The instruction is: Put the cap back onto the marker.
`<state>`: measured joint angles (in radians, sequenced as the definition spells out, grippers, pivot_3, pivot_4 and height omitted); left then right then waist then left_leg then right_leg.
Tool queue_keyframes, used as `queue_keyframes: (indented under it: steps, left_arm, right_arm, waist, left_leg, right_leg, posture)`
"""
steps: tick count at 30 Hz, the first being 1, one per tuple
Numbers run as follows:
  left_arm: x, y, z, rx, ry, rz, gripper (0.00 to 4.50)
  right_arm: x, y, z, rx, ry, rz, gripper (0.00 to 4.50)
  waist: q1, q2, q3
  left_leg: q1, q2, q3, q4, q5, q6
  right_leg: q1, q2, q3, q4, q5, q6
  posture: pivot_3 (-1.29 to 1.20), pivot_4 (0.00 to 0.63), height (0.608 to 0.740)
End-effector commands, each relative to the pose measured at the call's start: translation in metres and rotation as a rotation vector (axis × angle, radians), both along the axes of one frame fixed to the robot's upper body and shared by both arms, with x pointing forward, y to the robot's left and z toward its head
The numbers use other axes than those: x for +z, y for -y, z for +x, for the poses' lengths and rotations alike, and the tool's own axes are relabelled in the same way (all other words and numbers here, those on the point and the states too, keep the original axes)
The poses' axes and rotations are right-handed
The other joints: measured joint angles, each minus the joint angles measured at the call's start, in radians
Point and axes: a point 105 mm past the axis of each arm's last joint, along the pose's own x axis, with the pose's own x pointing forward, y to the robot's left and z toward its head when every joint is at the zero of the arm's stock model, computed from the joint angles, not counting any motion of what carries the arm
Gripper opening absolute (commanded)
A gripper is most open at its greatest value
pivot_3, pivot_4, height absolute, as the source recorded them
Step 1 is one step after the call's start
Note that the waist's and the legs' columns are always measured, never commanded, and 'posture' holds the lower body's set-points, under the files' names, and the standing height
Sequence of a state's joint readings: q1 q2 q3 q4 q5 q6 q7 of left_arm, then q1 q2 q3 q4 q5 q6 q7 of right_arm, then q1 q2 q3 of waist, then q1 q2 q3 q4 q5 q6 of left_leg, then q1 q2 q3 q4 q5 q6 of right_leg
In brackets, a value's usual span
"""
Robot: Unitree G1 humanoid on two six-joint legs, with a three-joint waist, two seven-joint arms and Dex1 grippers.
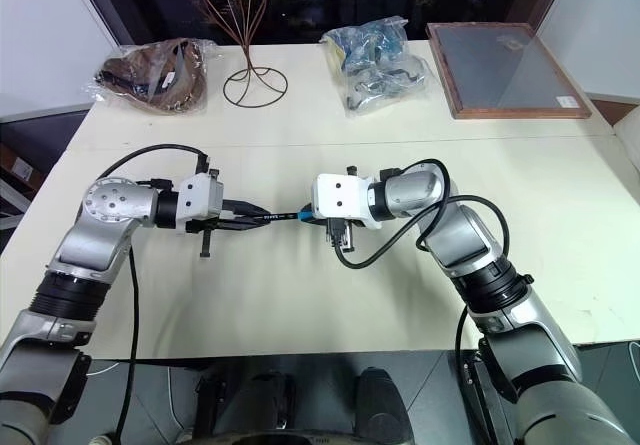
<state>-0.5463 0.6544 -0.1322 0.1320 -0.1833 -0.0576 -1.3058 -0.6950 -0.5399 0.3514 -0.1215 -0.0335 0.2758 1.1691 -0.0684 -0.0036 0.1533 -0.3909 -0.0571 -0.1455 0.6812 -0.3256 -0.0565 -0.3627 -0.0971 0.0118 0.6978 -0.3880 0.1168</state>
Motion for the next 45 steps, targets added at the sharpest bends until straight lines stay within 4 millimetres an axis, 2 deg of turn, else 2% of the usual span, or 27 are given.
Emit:
queue_keyframes:
  steps: [1,19,34,38,45]
  left_arm:
    - [0.01,0.02,-0.006,-0.088,0.061,-0.018,0.0]
    - [0.018,0.031,-0.007,-0.093,0.103,-0.057,0.0]
    - [0.031,0.041,-0.008,-0.118,0.118,-0.144,0.0]
    - [0.036,0.043,-0.008,-0.115,0.125,-0.175,0.0]
    - [0.035,0.041,-0.011,-0.122,0.119,-0.168,0.0]
  right_arm:
    - [0.017,-0.03,-0.023,0.176,0.08,0.046,0.04]
    - [0.022,-0.039,-0.015,0.095,0.002,0.131,0.04]
    - [0.04,-0.048,-0.03,0.19,0.026,0.174,0.04]
    - [0.045,-0.047,-0.033,0.209,0.005,0.197,0.04]
    - [0.049,-0.047,-0.042,0.251,-0.047,0.227,0.04]
  waist:
    - [0.0,0.0,0.0]
    - [0.0,0.0,0.0]
    - [-0.001,0.0,0.0]
    - [0.0,0.0,0.0]
    - [-0.001,0.0,0.0]
  left_leg:
    - [0.0,0.0,0.0,0.0,0.0,0.0]
    - [0.0,0.0,0.0,0.0,0.0,0.0]
    - [0.0,0.0,0.0,0.0,0.0,0.0]
    - [0.0,0.0,0.0,0.0,0.0,0.0]
    - [0.0,0.0,0.0,0.0,0.0,0.0]
  right_leg:
    - [0.0,0.0,0.0,0.0,0.0,0.0]
    - [0.0,0.0,0.0,0.0,0.0,0.0]
    - [0.0,0.0,0.0,0.0,0.0,0.0]
    - [0.0,0.0,0.0,0.0,0.0,0.0]
    - [0.0,0.0,0.0,0.0,0.0,0.0]
  posture:
    - [0.0,0.15,0.74]
    - [0.0,0.15,0.74]
    - [0.0,0.15,0.74]
    - [0.0,0.15,0.74]
    - [0.0,0.15,0.74]
